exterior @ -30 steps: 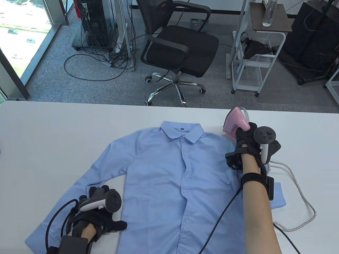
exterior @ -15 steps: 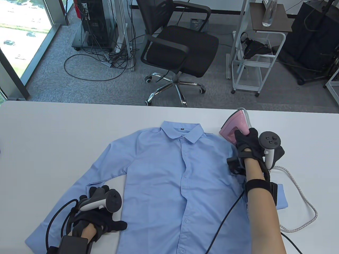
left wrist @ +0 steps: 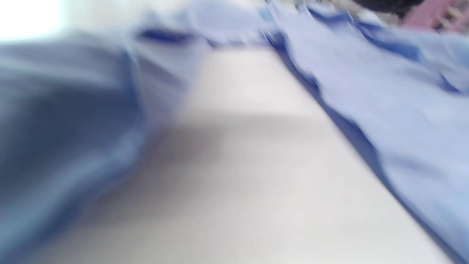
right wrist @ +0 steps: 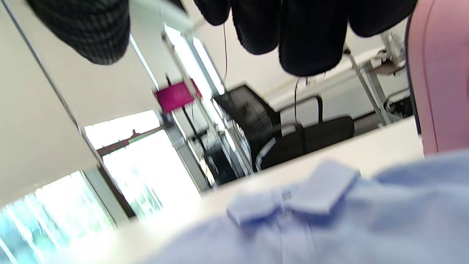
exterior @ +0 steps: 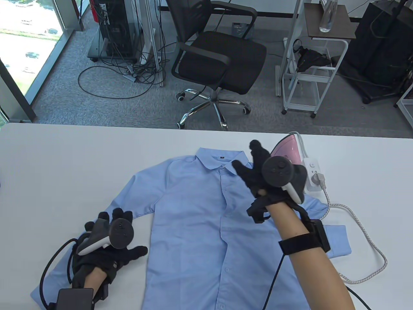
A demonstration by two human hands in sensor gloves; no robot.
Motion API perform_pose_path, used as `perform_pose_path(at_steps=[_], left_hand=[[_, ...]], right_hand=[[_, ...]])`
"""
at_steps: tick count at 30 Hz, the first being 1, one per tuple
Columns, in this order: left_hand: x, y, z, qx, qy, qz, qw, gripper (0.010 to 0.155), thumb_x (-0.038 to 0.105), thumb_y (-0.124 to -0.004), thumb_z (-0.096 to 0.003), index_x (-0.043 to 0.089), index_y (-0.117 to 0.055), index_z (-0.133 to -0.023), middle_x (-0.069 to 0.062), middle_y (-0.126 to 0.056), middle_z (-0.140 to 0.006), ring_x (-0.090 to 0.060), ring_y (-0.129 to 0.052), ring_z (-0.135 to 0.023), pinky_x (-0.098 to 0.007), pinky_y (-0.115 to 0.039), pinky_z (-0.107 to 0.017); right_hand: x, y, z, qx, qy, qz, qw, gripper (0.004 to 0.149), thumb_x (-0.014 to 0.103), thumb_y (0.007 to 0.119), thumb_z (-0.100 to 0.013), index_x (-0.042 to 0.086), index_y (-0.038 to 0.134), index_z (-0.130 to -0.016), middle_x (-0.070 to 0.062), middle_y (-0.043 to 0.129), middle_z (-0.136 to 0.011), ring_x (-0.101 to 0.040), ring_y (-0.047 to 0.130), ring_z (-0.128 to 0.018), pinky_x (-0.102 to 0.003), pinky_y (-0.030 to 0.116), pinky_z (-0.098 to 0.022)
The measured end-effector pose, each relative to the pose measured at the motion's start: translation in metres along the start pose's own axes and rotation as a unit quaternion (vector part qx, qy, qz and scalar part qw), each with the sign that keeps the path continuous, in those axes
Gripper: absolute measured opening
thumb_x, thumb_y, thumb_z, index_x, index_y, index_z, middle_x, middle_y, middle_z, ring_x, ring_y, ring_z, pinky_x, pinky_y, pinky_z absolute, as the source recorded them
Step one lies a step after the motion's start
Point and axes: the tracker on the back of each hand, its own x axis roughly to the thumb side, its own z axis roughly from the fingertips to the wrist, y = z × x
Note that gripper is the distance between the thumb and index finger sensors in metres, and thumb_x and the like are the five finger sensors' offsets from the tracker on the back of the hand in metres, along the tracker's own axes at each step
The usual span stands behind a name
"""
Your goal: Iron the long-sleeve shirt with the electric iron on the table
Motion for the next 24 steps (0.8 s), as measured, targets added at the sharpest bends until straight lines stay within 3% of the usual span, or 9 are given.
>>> perform_pose_path(at_steps=[3, 7, 9, 12, 13, 16, 18, 20, 24], left_hand=[[-0.039, -0.004, -0.003, -0.025, 0.086, 0.005, 0.996, 0.113, 0.071, -0.054, -0.0515, 0.000, 0.010, -0.111, -0.038, 0.007, -0.113, -0.075, -0.010, -0.097, -0.089, -0.015, -0.057], [-0.079, -0.024, -0.005, -0.160, 0.152, 0.076, 0.972, 0.114, 0.072, -0.054, -0.0503, 0.001, 0.012, -0.110, -0.039, 0.009, -0.111, -0.076, -0.012, -0.098, -0.089, -0.019, -0.060], [-0.091, -0.026, -0.003, -0.169, 0.165, 0.104, 0.966, 0.116, 0.071, -0.060, -0.0487, -0.001, 0.007, -0.112, -0.039, 0.002, -0.113, -0.075, -0.021, -0.100, -0.089, -0.025, -0.062], [-0.097, -0.024, -0.003, -0.168, 0.187, 0.056, 0.966, 0.113, 0.065, -0.066, -0.0492, 0.000, -0.002, -0.115, -0.038, -0.006, -0.117, -0.071, -0.027, -0.104, -0.088, -0.028, -0.064], [-0.101, -0.026, -0.005, -0.170, 0.196, 0.047, 0.965, 0.110, 0.063, -0.066, -0.0502, 0.003, -0.004, -0.116, -0.036, -0.005, -0.117, -0.070, -0.027, -0.105, -0.088, -0.027, -0.064], [-0.115, -0.031, -0.006, -0.172, 0.214, 0.065, 0.959, 0.105, 0.059, -0.063, -0.0505, 0.007, 0.002, -0.114, -0.034, 0.003, -0.114, -0.071, -0.018, -0.103, -0.088, -0.024, -0.063], [-0.121, -0.031, -0.006, -0.137, 0.226, 0.077, 0.961, 0.096, 0.054, -0.060, -0.0536, 0.010, -0.001, -0.115, -0.033, 0.001, -0.116, -0.070, -0.018, -0.103, -0.087, -0.022, -0.064], [-0.127, -0.031, -0.005, -0.091, 0.241, 0.054, 0.965, 0.089, 0.052, -0.057, -0.0550, 0.011, -0.009, -0.118, -0.033, -0.005, -0.117, -0.069, -0.022, -0.104, -0.087, -0.024, -0.064], [-0.137, -0.033, -0.005, -0.056, 0.262, 0.021, 0.963, 0.088, 0.055, -0.051, -0.0552, 0.009, -0.009, -0.118, -0.035, -0.003, -0.116, -0.070, -0.021, -0.102, -0.087, -0.024, -0.063]], right_hand=[[0.011, 0.052, -0.018, 0.087, 0.054, 0.091, 0.991, 0.096, 0.068, 0.070, -0.056, 0.006, 0.028, -0.116, -0.032, 0.045, -0.116, -0.069, 0.066, -0.090, -0.080, 0.057, -0.062], [-0.004, 0.100, -0.032, 0.107, 0.149, 0.167, 0.969, 0.099, 0.070, 0.063, -0.056, 0.000, 0.026, -0.114, -0.037, 0.043, -0.115, -0.072, 0.067, -0.086, -0.080, 0.060, -0.060], [-0.020, 0.118, -0.034, 0.119, 0.203, 0.226, 0.945, 0.099, 0.070, 0.062, -0.057, -0.002, 0.026, -0.114, -0.037, 0.049, -0.113, -0.067, 0.074, -0.083, -0.078, 0.064, -0.059], [-0.043, 0.134, -0.030, 0.162, 0.252, 0.267, 0.916, 0.088, 0.066, 0.058, -0.057, 0.000, 0.039, -0.112, -0.028, 0.065, -0.100, -0.048, 0.084, -0.070, -0.070, 0.069, -0.057], [-0.049, 0.134, -0.025, 0.138, 0.250, 0.285, 0.915, 0.081, 0.064, 0.052, -0.057, 0.003, 0.042, -0.110, -0.021, 0.069, -0.092, -0.038, 0.085, -0.064, -0.066, 0.071, -0.058], [-0.059, 0.123, -0.017, 0.107, 0.232, 0.256, 0.932, 0.041, 0.039, 0.065, -0.063, 0.010, 0.068, -0.092, -0.002, 0.087, -0.056, -0.017, 0.093, -0.037, -0.048, 0.087, -0.045], [-0.064, 0.114, -0.008, 0.083, 0.216, 0.209, 0.950, 0.039, 0.035, 0.074, -0.058, 0.007, 0.078, -0.085, -0.003, 0.092, -0.047, -0.017, 0.094, -0.028, -0.048, 0.089, -0.038], [-0.063, 0.103, 0.004, 0.093, 0.201, 0.189, 0.957, 0.038, 0.036, 0.075, -0.059, 0.007, 0.079, -0.084, -0.002, 0.092, -0.048, -0.017, 0.095, -0.028, -0.048, 0.090, -0.038], [-0.049, 0.044, 0.038, 0.005, 0.137, 0.195, 0.971, 0.039, 0.036, 0.076, -0.059, 0.008, 0.078, -0.085, -0.002, 0.092, -0.049, -0.016, 0.095, -0.027, -0.048, 0.090, -0.038]])
